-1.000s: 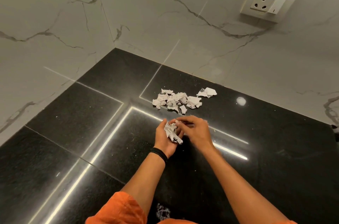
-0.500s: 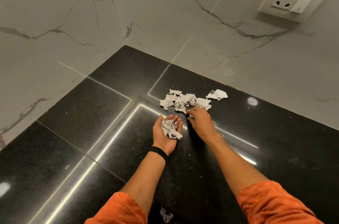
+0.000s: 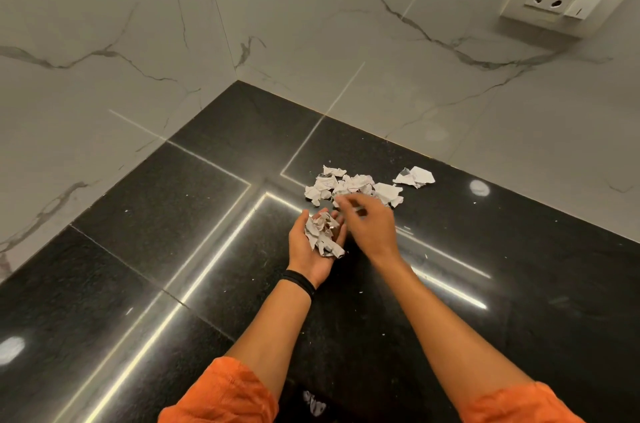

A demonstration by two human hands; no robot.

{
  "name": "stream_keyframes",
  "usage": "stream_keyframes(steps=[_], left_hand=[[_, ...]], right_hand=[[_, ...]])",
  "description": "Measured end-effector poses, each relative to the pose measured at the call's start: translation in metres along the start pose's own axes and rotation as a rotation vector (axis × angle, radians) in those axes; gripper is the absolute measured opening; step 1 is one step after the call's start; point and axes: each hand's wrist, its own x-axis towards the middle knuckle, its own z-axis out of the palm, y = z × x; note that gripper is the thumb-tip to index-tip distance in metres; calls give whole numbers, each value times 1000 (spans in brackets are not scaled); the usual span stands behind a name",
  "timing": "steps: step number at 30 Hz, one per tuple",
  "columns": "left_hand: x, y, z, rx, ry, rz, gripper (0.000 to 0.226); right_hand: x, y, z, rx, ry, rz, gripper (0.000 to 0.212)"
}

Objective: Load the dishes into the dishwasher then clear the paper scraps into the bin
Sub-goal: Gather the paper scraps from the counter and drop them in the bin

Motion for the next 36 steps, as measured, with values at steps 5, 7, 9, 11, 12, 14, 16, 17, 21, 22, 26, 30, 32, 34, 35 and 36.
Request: stream_keyframes(steps=[5,7,9,11,12,14,16,17,21,22,26,30,32,34,35,36], left_hand=[[1,15,-7,-39,69,42,43],[3,19,-11,-34,84,53,41],[3,21,-14,-24,100,70,41],[5,21,-17,-13,106,81,41],[5,21,-18,-7,112,82,40],[5,19,-17,5,107,72,38],[6,16,-15,24,95,59,38],[7,14,-14,31,83,52,38],[11,8,-11,78,30,20,48],[11,7,-11,79,26,10,48],[7,16,-14,38,28,23,31],[2,31,-25,-56,52,53,29],[1,39,-30,-93,68,78,30],[0,44,-34,-95,87,92,31],[0,45,-36,-89,97,96,32],[0,45,-38,-84,104,100,33]], right_hand=[[41,23,12,-335,-149,-68,25],[42,38,19,-502,-290,-123,29],[33,49,20,-540,-298,-171,19],[21,56,17,-506,-229,-187,14],[16,55,15,-467,-183,-167,13],[6,48,9,-354,-53,-92,12],[-3,33,4,-281,75,-81,12],[-7,26,3,-277,110,-123,12],[-22,5,11,-254,-43,-282,12],[-24,3,15,-271,-126,-285,12],[-22,-1,22,-54,-257,-169,17],[-2,3,18,140,11,39,16],[2,13,17,51,-71,62,15],[-4,25,20,-159,-306,-25,28],[-9,30,23,-293,-398,-106,31],[-15,34,26,-384,-433,-180,29]])
